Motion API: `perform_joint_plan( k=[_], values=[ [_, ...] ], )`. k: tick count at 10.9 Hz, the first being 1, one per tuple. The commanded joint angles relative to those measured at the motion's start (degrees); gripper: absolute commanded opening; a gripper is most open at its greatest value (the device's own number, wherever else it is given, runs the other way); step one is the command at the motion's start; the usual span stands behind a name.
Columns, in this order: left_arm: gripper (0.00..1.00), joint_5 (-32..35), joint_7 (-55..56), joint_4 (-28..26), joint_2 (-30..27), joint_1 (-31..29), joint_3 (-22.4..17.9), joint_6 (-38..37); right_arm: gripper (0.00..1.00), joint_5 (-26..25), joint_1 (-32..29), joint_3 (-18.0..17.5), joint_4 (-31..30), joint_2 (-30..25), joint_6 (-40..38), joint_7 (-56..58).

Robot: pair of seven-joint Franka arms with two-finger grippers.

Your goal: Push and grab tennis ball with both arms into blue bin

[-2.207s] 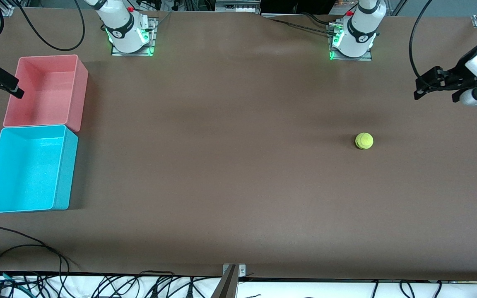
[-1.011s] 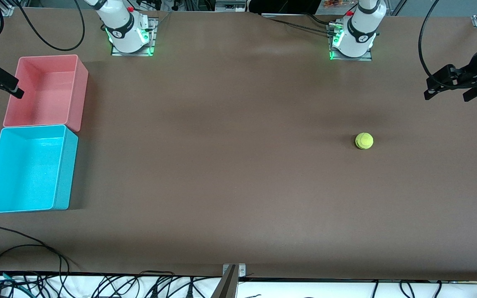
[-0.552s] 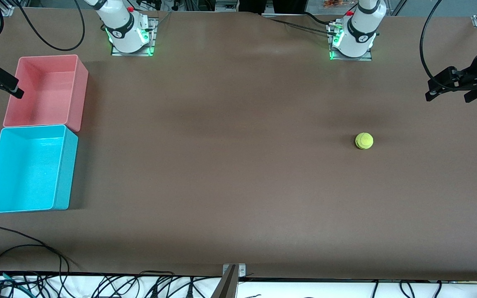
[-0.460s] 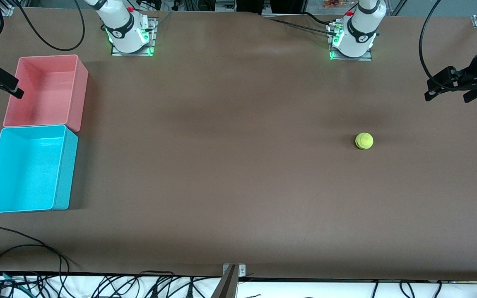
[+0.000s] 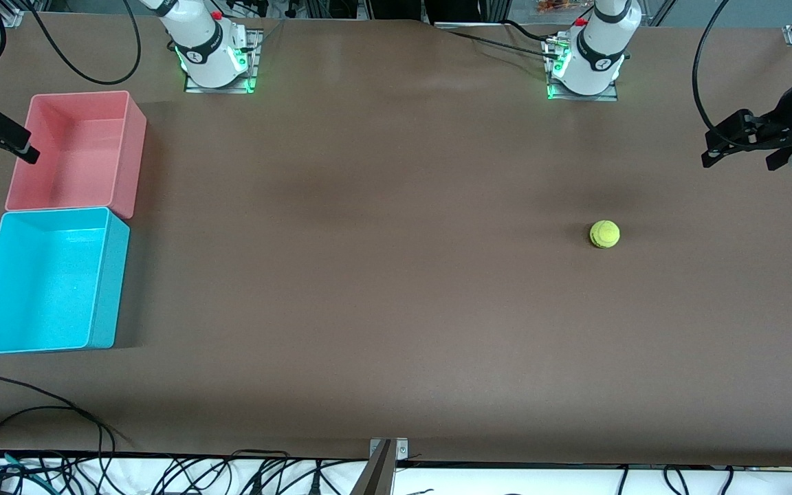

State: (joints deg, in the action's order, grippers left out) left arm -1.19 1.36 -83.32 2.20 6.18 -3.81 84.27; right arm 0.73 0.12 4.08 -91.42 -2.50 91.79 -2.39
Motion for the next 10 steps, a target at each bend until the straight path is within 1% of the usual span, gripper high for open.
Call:
perform_joint_plan(
  k=[1, 8, 10],
  values=[
    [1.0, 0.7, -0.5, 2.2, 1.0, 0.0, -0.1, -1.0, 1.0, -0.5, 0.0, 0.0, 0.6, -0.1, -0.3, 0.2],
    [1.0, 0.7, -0.3, 1.9, 1.1, 0.3, 0.0, -1.3, 1.0, -0.5, 0.0, 0.0, 0.6, 0.0, -0.3, 0.2],
    [1.0, 0.7, -0.5, 2.1, 1.9, 0.3, 0.0, -1.3, 1.0, -0.5, 0.1, 0.0, 0.5, -0.1, -0.3, 0.3]
  ],
)
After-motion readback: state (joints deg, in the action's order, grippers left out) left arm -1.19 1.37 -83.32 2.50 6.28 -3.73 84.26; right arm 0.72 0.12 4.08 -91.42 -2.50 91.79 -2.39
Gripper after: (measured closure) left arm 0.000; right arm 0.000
